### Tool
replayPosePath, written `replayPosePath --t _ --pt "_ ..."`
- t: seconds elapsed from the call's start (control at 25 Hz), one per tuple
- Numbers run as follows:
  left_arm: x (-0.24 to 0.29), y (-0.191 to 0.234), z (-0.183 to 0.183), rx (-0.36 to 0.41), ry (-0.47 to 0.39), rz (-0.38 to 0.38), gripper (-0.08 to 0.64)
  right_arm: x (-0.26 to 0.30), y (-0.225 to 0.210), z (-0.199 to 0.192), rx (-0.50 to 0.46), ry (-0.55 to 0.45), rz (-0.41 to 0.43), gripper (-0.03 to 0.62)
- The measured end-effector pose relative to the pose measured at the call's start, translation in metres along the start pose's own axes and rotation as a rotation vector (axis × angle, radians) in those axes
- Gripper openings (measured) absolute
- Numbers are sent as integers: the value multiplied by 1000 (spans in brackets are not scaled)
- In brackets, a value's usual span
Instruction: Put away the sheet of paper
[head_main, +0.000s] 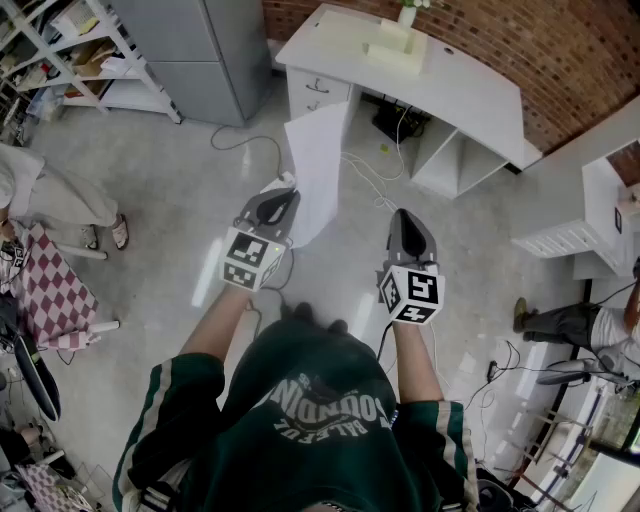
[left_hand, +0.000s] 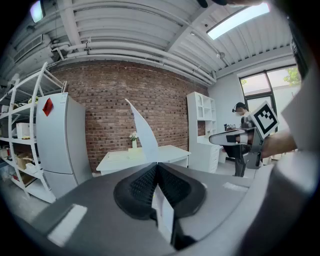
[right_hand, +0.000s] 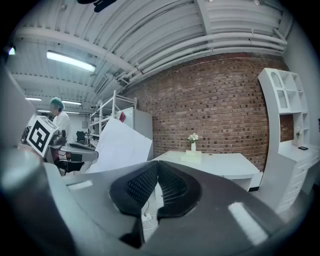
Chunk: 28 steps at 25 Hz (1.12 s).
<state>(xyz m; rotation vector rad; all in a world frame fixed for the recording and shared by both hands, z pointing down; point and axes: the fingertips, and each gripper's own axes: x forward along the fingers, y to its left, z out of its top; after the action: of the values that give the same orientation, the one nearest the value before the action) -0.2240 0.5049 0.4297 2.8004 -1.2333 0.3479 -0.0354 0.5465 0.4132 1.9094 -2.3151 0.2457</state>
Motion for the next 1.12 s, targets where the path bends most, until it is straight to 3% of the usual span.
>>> replayPosePath --t 0.8,1.12 --pt "-4 35 -9 -14 -8 -18 12 21 25 -3 22 1 -14 2" --pt "26 58 -4 -19 -7 -19 12 54 13 5 23 -7 -22 2"
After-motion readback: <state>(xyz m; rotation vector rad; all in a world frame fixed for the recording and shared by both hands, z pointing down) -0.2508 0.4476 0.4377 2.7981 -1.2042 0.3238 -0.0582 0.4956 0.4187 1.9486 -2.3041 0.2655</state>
